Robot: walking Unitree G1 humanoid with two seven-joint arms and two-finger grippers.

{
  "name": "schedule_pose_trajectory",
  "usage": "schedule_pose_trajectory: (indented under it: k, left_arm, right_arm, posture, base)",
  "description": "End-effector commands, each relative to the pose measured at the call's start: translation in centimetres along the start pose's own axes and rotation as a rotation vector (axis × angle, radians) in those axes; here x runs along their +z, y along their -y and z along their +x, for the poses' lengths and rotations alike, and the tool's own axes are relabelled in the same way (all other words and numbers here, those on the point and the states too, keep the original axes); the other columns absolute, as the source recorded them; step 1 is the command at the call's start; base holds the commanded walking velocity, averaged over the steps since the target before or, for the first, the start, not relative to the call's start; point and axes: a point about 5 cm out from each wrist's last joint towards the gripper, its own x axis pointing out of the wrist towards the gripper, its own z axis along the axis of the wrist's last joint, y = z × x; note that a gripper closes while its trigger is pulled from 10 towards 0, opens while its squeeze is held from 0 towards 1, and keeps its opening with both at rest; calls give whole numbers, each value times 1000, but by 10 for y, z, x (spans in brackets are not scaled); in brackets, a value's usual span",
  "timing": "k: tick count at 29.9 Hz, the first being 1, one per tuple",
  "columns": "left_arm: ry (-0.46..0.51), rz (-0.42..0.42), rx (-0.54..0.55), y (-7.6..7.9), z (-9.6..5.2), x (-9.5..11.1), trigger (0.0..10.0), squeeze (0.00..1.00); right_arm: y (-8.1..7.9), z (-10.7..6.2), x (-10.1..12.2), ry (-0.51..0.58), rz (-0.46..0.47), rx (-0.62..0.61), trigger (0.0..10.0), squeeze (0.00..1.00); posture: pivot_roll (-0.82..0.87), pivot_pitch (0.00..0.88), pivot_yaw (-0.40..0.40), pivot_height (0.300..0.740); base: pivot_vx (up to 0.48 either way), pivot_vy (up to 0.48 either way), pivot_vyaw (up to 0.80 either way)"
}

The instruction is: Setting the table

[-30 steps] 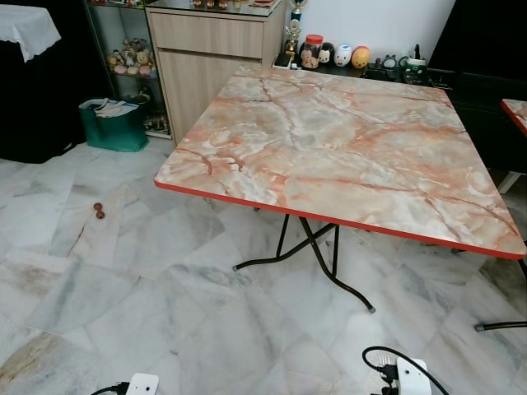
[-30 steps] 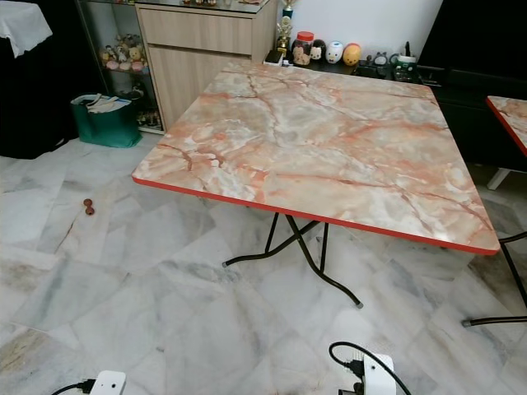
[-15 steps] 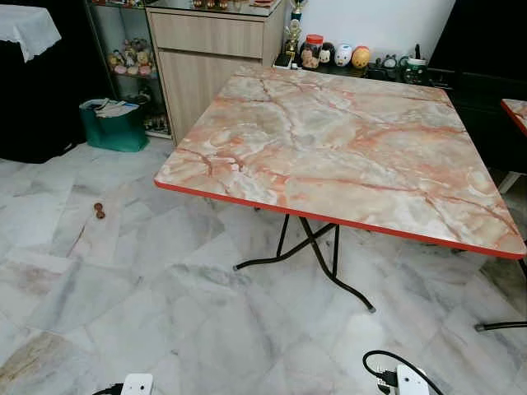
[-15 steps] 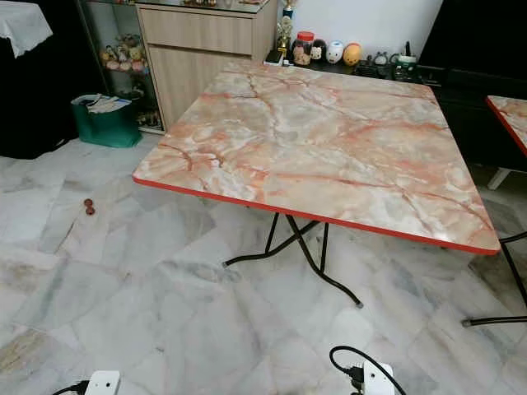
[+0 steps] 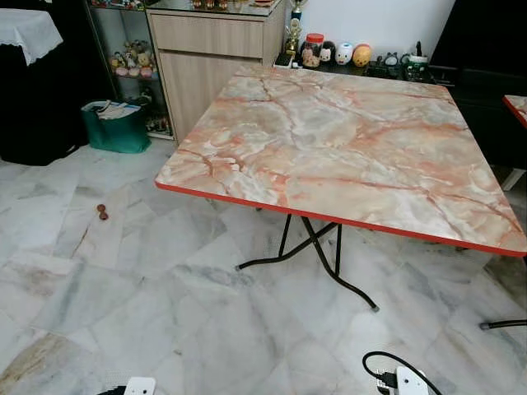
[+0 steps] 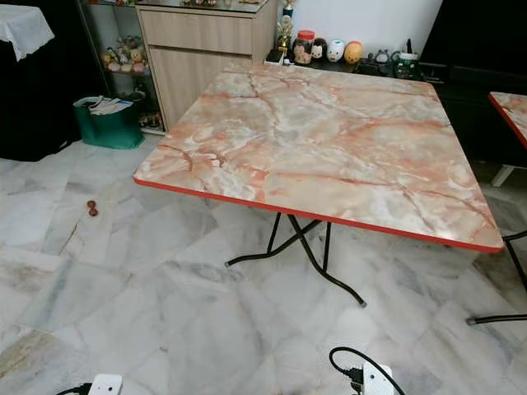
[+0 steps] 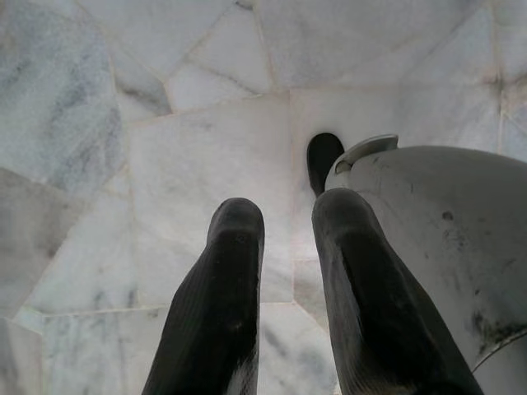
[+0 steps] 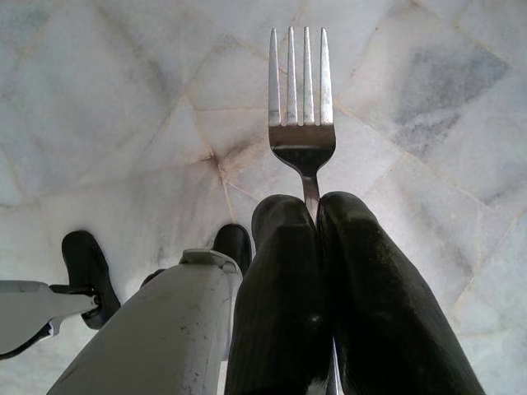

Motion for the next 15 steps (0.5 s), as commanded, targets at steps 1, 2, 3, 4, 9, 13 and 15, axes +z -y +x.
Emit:
schedule_pose_trajectory:
  k: [1,2,3,4,9,13,15]
  left_arm:
    - [-13,18,9,-2,-1,-5,10000,0]
    - [-14,29,9,-2,-1,-5,10000,0]
    - [-14,29,9,-2,-1,-5,10000,0]
    - [-15,41,7,-2,-1,-5,10000,0]
    - [-15,65,5,-2,-1,-6,10000,0]
    - [-16,77,3,-1,-2,-7,10000,0]
    - [-16,85,2,-1,-2,-7,10000,0]
  right_arm:
    - [1,-1,-4,-12,6,-6,10000,0]
    - [2,-1,-4,-11,19,-17,10000,0]
    - [2,-1,-4,-11,19,-17,10000,0]
    - [3,-1,-3,-8,35,-26,10000,0]
    - [5,-1,-5,-10,48,-37,10000,0]
    - [5,-1,-8,-24,40,-43,10000,0]
    - [5,-1,-8,-22,61,-45,10000,0]
  posture:
    - [48,0,-33,727]
    - [47,0,-30,727]
    - [47,0,-30,727]
    - [47,0,-30,727]
    - [49,0,-32,727]
    - [48,0,-29,727]
    - [48,0,-29,727]
  base:
    - [0,0,0]
    - [0,0,0]
    - [0,0,0]
    - [0,0,0]
    - [0,0,0]
    - [0,0,0]
    - [0,0,0]
